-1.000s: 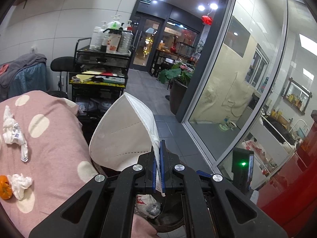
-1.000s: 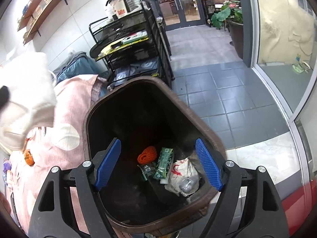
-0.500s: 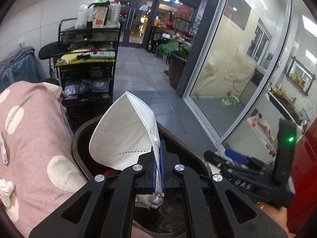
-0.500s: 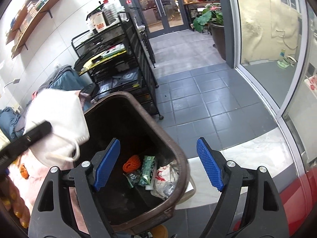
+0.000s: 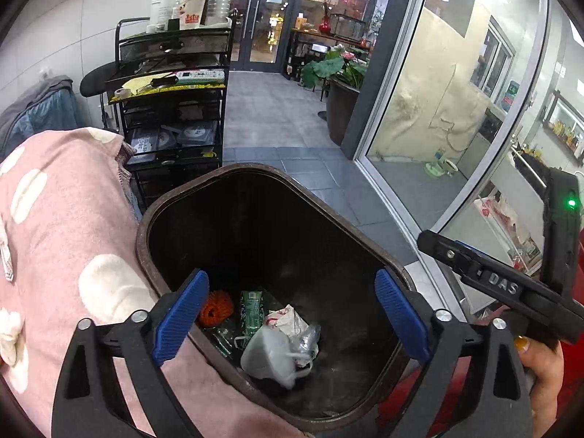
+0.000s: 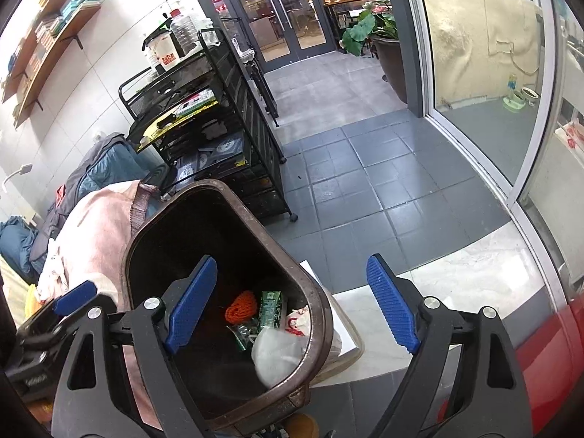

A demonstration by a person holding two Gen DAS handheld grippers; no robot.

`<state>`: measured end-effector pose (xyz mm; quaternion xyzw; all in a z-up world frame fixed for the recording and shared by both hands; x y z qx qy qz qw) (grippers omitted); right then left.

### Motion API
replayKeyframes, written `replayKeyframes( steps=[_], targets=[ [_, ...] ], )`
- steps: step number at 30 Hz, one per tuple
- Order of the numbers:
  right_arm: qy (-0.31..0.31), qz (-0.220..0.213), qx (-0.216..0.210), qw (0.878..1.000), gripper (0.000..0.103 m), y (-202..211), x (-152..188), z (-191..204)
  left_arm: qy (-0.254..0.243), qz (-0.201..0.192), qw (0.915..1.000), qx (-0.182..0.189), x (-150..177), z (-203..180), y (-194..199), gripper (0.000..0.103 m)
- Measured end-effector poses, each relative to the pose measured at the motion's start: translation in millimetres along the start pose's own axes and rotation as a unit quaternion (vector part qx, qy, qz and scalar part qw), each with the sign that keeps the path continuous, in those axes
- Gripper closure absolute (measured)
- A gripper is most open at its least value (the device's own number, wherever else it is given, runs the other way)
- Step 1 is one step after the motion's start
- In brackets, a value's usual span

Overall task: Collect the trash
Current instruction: 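Carry the white mask over the bin and open the left tool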

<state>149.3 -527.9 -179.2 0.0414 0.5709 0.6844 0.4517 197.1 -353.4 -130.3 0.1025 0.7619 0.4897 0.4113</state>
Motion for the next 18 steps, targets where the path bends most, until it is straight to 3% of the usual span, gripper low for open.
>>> replayKeyframes(
  steps=[18],
  targets=[
    [0.086,0.0,-0.063,0.994,0.013,4.7,8.7,89.0,0.021,-0.087,0.9952,-0.039,19.6,32.3,77.0,0.006]
  ],
)
Point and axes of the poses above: each gripper's, at about its wrist camera, not at the fingertips, and y roughly against the way its jaws point, z to its left, x to its underside, the point moved 10 cm from there along -y, roughly the way its jaws point, and after that the axes turned 12 degrees about z, right-handed, at the moved point
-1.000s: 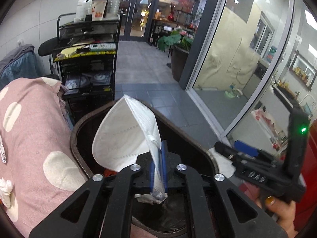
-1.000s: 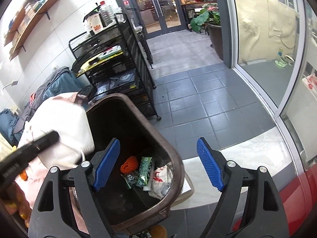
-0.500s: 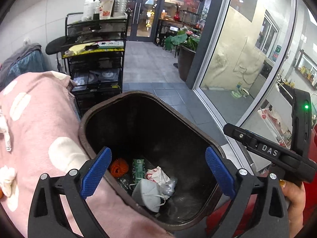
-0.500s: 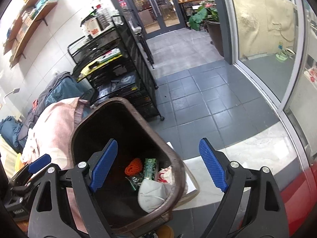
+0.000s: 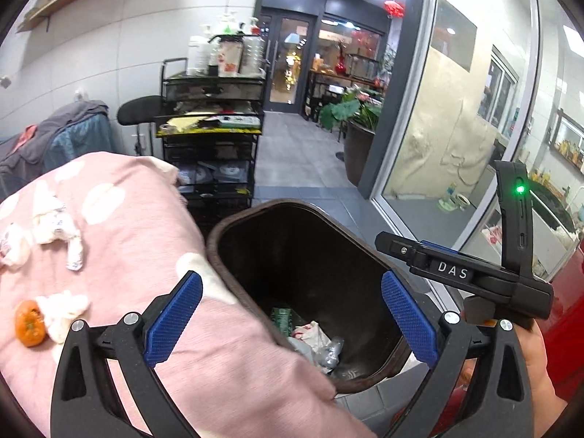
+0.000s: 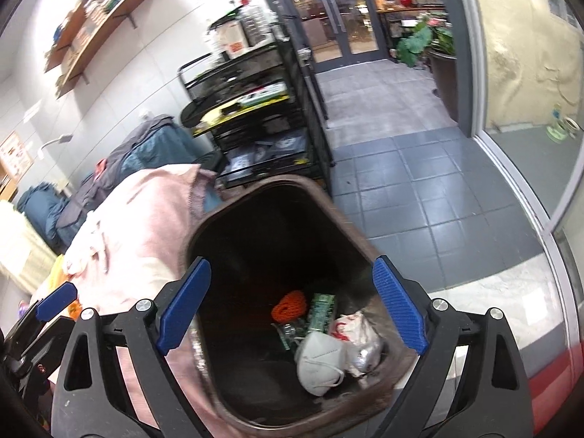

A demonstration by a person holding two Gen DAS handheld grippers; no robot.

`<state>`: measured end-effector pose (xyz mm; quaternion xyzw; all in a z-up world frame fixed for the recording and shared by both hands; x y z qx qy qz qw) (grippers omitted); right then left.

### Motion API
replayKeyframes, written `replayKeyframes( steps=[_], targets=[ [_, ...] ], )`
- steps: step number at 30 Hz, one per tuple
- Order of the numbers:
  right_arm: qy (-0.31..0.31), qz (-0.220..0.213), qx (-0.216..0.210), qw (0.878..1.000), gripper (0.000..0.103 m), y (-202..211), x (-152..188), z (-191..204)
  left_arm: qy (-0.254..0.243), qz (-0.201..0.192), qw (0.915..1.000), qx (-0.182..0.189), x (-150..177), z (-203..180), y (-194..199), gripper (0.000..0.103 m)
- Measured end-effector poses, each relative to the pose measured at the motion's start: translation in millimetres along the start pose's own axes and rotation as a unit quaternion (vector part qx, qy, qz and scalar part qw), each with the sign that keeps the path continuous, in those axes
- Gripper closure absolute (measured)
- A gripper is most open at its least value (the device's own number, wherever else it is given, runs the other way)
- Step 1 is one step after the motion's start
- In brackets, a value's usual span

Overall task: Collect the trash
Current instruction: 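Move both tools back over the orange fruit and white tissue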

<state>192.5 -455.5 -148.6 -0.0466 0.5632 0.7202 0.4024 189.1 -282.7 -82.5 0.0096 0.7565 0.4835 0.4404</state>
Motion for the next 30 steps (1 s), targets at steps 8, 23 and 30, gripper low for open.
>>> replayKeyframes(
  steps=[8,23,30],
  targets=[
    [0.072,0.017,-0.039,0.996,0.013,-9.6,5.2,71.5,0.046,-0.022,0.9979,-0.039,15.1,55.8,35.2,0.006],
    [0.185,0.058,-0.107,0.975,0.013,-29.6,37.5,202.7,0.159,-0.029,0.979,-0.125,74.3,177.2,87.1,0.006],
    [0.23,0.101,-0.13,0.959,0.013,-43.4,60.7,257.7,0.195,-0.022,0.9663,-0.166,107.4,229.8,109.5,0.006]
  ],
)
Point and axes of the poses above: each gripper's, at about its wrist camera, not at the fingertips, and y roughly against the way its jaws point, z to its left, x to its underside, the point moved 10 cm from there along -y, roughly the way its jaws point, and after that the axes turned 12 degrees about z, right-handed, at the moved point
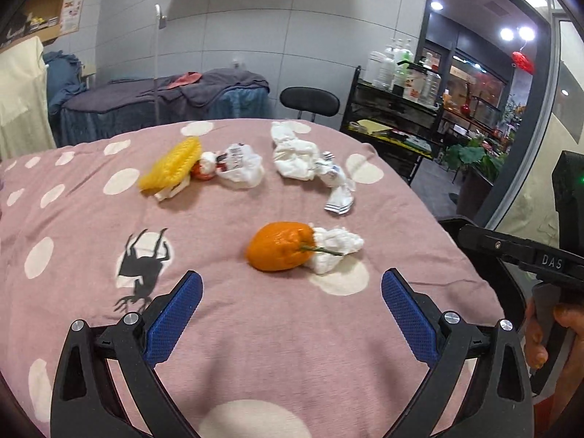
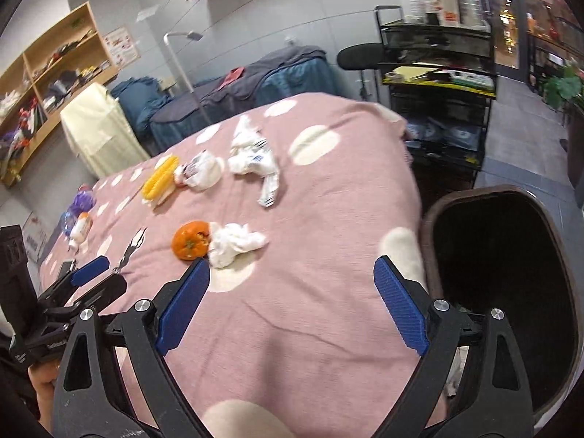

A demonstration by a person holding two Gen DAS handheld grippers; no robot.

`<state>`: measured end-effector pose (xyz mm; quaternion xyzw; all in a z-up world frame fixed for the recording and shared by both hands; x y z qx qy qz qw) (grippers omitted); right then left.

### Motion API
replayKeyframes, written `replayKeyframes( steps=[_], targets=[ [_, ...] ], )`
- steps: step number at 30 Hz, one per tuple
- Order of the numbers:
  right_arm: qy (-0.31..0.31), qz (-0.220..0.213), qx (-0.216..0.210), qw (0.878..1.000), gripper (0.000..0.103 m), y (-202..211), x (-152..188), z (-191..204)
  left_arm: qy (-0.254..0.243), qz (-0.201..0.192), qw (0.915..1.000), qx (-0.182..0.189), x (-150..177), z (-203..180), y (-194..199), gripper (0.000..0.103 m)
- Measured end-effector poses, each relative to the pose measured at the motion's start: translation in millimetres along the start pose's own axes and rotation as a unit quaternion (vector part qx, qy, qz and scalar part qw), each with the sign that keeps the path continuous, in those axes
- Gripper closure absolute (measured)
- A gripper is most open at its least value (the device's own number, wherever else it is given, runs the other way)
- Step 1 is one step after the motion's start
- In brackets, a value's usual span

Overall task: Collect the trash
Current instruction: 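Move both tools back over the orange fruit and white tissue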

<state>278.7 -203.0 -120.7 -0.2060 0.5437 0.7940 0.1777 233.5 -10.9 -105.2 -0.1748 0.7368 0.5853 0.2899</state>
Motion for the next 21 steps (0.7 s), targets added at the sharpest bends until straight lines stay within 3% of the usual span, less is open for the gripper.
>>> replayKeyframes(
  steps=[6,12,15,18,21],
  targets=[
    [0.043,0.039,-0.013,0.998,0.013,-29.9,-6.9,40.1,0.029,0.017,0.9994,-0.013,2.6,46.3,-5.0,0.006],
    [0.104,0.099,0.002,0.99,0.013,-73.3,-15.5,68.4,0.047,0.016,0.9988,0.004,-10.1,61.1,-10.4,0.006],
    [0.142,0.131,0.034,0.981,0.013,-91.9,-15.8,71.7,0.031,0.033,0.9988,0.017,-12.7,56.9,-21.6,0.006],
    [0.183,0.136,0.074,0.971,0.013,-98.8,-21.3,69.6,-0.003,0.055,0.9982,0.022,-13.6,47.3,-35.7,0.006],
    [0.179,0.131,0.081,0.972,0.013,-93.6,-31.0,58.5,-0.041,0.083,0.9952,0.032,-14.6,32.9,-52.3,0.008]
  ],
)
Point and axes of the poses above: each gripper's, at about its wrist camera, not at the fingertips, and y roughly against the way its jaws point, z to its left, x to its underside, the point moved 10 cm from there along -y, roughly the way its jaws point, and after that the axes turned 12 degrees about z, right-handed, at the moved point
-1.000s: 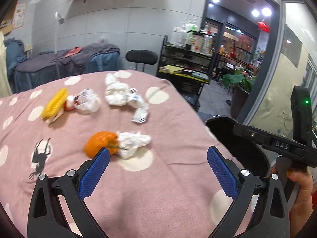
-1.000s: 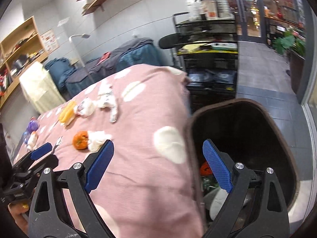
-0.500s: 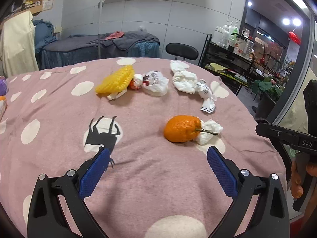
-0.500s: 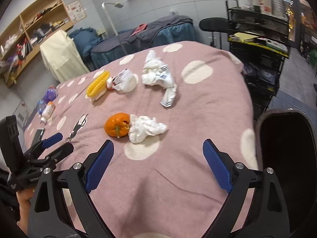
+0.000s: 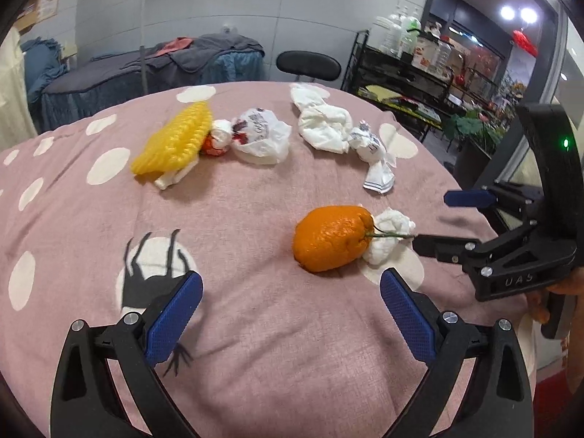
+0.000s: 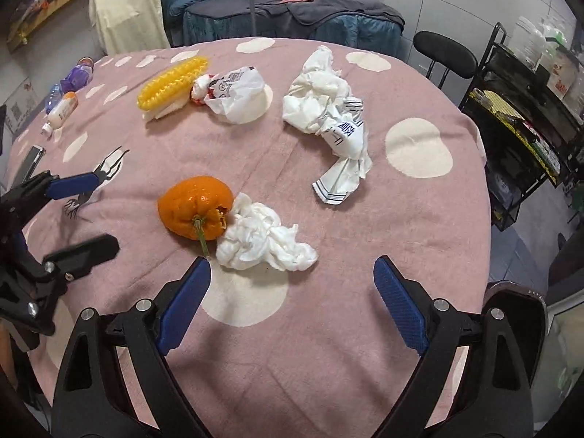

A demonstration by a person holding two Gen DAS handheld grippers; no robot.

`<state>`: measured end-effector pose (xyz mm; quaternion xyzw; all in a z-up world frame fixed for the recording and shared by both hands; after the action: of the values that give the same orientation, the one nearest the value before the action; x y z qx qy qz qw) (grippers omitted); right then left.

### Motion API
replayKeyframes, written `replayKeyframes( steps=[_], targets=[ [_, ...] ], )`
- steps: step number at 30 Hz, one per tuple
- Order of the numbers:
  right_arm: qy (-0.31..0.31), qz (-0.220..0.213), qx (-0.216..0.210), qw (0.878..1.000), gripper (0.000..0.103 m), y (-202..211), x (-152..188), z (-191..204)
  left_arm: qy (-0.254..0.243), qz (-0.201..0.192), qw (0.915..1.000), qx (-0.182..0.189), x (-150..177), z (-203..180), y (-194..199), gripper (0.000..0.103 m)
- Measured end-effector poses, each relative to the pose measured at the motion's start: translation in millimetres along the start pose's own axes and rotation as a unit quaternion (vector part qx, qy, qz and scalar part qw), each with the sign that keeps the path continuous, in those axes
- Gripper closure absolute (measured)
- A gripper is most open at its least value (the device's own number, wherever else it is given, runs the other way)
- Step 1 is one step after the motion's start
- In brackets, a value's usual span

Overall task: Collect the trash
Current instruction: 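Move both tools back over the orange fruit and white tissue, then grasp the orange fruit with the left tool while the right tool grasps the white tissue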

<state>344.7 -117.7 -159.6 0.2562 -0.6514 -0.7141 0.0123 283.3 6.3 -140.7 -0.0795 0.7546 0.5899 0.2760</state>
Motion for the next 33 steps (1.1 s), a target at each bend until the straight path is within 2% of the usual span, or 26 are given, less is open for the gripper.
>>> replayKeyframes(
  steps=[5,7,9,10,11,14,19,24,27,29,31,33],
  targets=[
    [-0.041,-0.006,-0.015,0.999,0.013,5.7,1.4,-24.6,-0.061,0.058,0.9964,-0.008,-8.7,-23.6,-37.8,0.023],
    [-0.052,-0.001,-0.026,0.998,0.013,3.9,5.2,-28.1,-0.071,0.075,0.9946,-0.005,-12.9,-29.3,-48.7,0.024],
    [-0.058,0.004,-0.032,0.998,0.013,1.5,8.7,-29.7,-0.075,0.086,0.9935,-0.007,-18.0,-31.2,-56.5,0.033],
    [-0.06,0.005,-0.032,0.998,0.013,0.9,9.9,-30.6,-0.073,0.088,0.9934,-0.008,-19.4,-30.3,-58.3,0.041],
    [-0.06,0.006,-0.032,0.998,0.013,0.2,11.2,-30.0,-0.069,0.088,0.9937,-0.003,-20.6,-29.3,-58.3,0.044],
    [-0.055,-0.002,-0.041,0.998,0.013,2.9,9.3,-25.3,-0.047,0.071,0.9963,0.016,-19.9,-23.5,-48.5,0.05],
    [-0.011,0.006,-0.038,0.999,0.013,-3.9,2.8,-1.8,0.026,0.04,0.9979,0.044,-10.2,-3.5,-25.6,0.053],
    [0.04,0.036,-0.022,0.998,0.013,-27.3,-6.4,24.9,0.055,-0.006,0.9982,0.023,-0.2,6.7,5.7,0.053],
    [0.063,0.061,-0.013,0.996,0.014,-43.0,-13.3,35.0,0.069,-0.026,0.9967,0.032,4.5,7.2,22.8,0.053],
    [0.076,0.075,-0.01,0.994,0.02,-52.9,-16.2,39.8,0.079,-0.035,0.9954,0.039,6.0,6.4,30.1,0.053],
    [0.08,0.087,-0.011,0.993,0.048,-61.7,-16.9,42.2,0.083,-0.041,0.9951,0.035,7.5,4.4,34.9,0.053],
    [0.072,0.086,-0.023,0.993,0.055,-61.5,-18.6,41.6,0.083,-0.048,0.9952,0.021,10.8,4.8,38.7,0.053]
  ],
)
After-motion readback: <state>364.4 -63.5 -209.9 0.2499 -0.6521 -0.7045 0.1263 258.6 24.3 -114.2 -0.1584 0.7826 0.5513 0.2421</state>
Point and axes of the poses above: each gripper's, at about its wrist camera, not at the fingertips, and y roughly against the way its jaws point, z to its left, x to its underside, the point moved 10 cm from there along -y, roughly the way its jaws point, and after that the axes turned 12 degrees about z, right-handed, at the moved point
